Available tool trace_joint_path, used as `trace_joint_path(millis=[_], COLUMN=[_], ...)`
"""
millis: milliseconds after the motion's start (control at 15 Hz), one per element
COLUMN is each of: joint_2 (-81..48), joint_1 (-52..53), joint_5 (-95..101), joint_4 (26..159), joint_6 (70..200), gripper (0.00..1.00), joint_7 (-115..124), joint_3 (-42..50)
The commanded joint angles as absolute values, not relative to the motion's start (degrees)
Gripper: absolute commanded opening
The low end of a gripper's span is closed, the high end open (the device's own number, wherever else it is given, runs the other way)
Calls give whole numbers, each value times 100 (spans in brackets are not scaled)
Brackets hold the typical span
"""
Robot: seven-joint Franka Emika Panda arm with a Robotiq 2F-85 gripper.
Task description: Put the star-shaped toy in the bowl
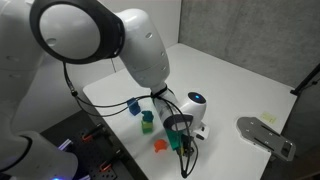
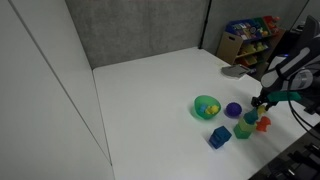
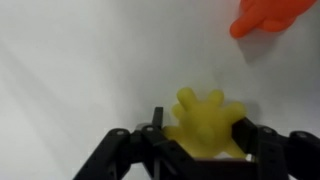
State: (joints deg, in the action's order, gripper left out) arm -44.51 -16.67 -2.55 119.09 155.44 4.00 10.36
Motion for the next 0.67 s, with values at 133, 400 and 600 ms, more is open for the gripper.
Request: trace_joint_path(millis=[133,400,600], joint_2=[-3751,-3124,-2720], joint_1=[-1625,-1382,-1055], joint_5=[-444,-418,-354], joint_4=[12091,12185,12271], joint_6=[15398,15283,15144], gripper=[35,26,24], joint_7=[286,381,498], joint_3=[880,814,765])
